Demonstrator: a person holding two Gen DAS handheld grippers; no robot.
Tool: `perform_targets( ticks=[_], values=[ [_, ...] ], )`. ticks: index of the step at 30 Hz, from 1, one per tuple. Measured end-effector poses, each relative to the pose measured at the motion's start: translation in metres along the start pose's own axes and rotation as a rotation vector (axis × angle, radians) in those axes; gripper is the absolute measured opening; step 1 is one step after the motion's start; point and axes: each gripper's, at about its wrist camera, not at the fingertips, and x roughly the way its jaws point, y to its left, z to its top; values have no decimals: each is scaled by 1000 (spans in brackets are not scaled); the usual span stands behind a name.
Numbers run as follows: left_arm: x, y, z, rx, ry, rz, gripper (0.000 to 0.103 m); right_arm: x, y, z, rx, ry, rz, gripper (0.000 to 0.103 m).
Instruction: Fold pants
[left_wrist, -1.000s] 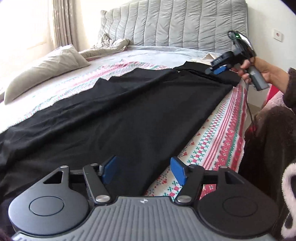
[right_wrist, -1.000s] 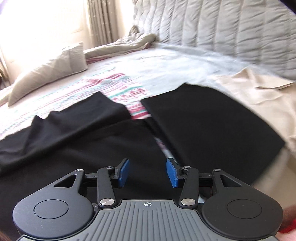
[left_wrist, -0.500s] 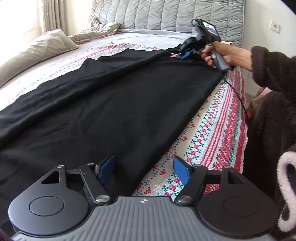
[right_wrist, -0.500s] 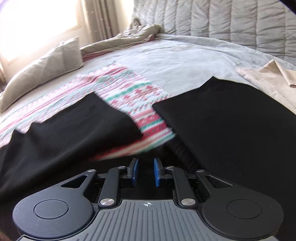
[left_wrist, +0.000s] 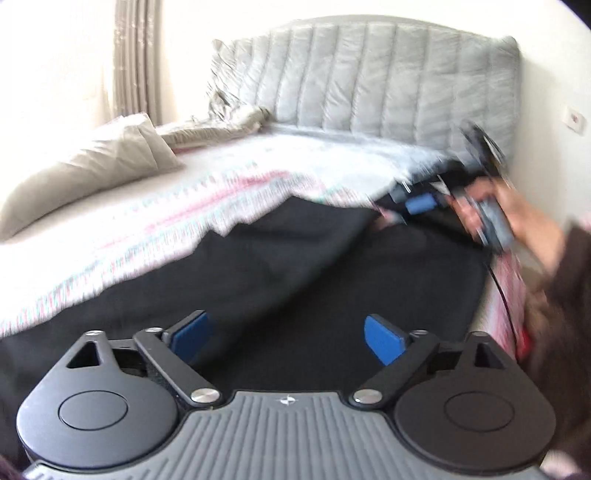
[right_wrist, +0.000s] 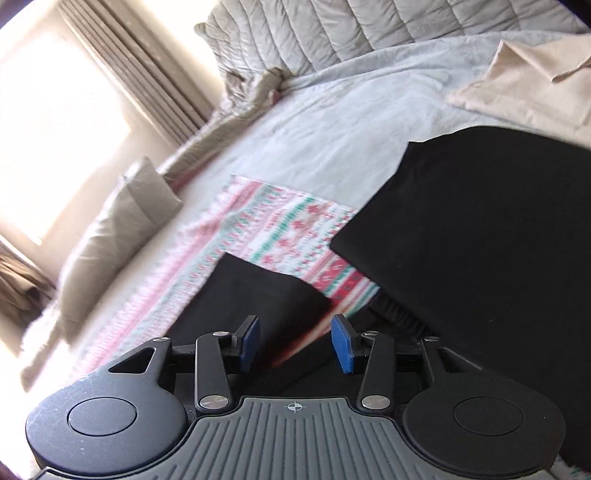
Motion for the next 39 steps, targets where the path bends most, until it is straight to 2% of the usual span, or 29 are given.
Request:
perform_targets(
  ticks=[3, 7, 10, 13, 18, 22, 24, 25, 27, 29, 33, 36, 39],
  values=[
    [36, 8, 39, -30, 4, 24, 102, 16, 1, 1, -67, 7, 9, 43],
    [97, 12, 83, 39, 22, 47, 103, 41, 4, 16, -155, 38, -19, 43],
    [151, 12, 104, 98, 65, 47, 103, 54, 4, 17, -246, 64, 5, 43],
    [211, 15, 118, 122, 118, 42, 103, 66, -2, 11, -271, 71, 48, 42],
    [306, 21, 138, 87, 224, -26, 92, 82, -2, 1, -340, 17, 72, 41],
    [366, 22, 159, 55, 272, -94, 81, 85, -4, -6, -375, -28, 96, 41],
    [388, 20, 166, 50, 280, -117, 71, 84, -9, -4, -347, -34, 128, 37],
    [399, 20, 169, 38, 289, -137, 62, 82, -14, -3, -327, -39, 146, 32],
    [409, 19, 172, 16, 279, -176, 50, 80, -21, -1, -286, -38, 188, 25],
    [414, 18, 175, -15, 276, -222, 20, 81, -24, 1, -263, -27, 215, 20],
    [412, 14, 175, -25, 234, -225, 12, 77, -23, -1, -262, -39, 223, 10],
    [396, 8, 182, -6, 123, -230, 12, 65, -24, -2, -245, -96, 221, 8],
    [382, -2, 197, 36, 28, -215, 11, 52, -16, -2, -273, -189, 189, 8]
  ],
)
